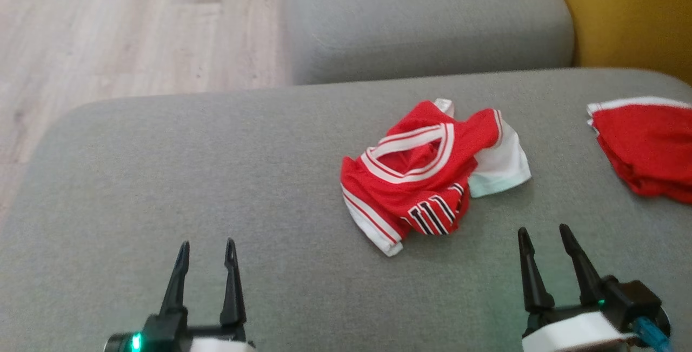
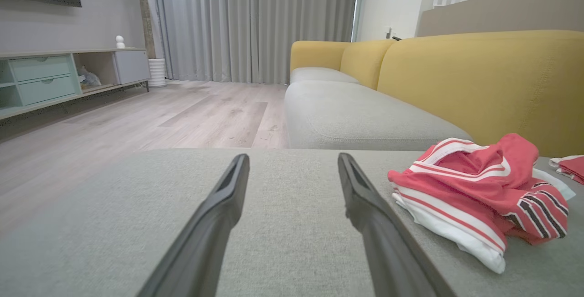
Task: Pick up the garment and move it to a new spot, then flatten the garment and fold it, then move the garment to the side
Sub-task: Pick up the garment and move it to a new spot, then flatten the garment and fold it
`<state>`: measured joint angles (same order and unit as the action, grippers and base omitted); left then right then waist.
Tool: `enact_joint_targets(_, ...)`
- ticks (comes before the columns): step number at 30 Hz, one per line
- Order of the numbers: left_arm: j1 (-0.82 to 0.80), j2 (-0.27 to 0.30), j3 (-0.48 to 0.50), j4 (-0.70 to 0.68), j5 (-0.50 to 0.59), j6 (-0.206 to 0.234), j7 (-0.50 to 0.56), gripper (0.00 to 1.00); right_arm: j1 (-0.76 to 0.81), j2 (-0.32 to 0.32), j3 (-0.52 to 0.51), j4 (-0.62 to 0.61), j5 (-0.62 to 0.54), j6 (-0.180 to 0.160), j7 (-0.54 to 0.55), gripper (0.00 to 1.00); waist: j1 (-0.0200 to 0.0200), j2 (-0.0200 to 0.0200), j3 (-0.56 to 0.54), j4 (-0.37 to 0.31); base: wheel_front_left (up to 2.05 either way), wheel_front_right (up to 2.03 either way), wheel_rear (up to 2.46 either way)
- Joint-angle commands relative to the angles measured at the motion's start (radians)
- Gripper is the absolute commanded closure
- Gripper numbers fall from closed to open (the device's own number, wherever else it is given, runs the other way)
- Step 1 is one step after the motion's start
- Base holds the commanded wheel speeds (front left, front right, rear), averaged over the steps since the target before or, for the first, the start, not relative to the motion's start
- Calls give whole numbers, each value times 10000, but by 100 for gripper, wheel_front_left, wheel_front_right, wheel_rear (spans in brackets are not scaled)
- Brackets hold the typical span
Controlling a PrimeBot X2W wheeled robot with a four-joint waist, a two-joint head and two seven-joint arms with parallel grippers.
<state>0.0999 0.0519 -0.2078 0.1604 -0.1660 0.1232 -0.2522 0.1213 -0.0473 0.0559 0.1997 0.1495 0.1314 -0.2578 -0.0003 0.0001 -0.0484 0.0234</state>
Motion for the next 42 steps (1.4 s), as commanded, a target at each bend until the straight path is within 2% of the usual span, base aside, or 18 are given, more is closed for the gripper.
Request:
enact_joint_targets(1,-236,-15,377,-404,49,9,-94,0,-235,-40,247,-421,26,-7,-40,0,3,-1,-186,205,0,0,0)
enact_joint_targets(14,-12,-16,498,-510,437,-366,-95,0,-239,-31,497,-560,71,-7,-40,0,3,-1,9,294,0,0,0)
enact_joint_targets(32,-104,-16,498,-391,627,-423,-95,0,-365,-30,505,-473,159,-7,-40,0,3,-1,175,215,0,0,0)
enact_joint_targets(42,-913,-16,223,-161,754,-748,-95,0,-520,-82,735,-448,148,-7,-40,0,3,-1,585,-8,0,0,0)
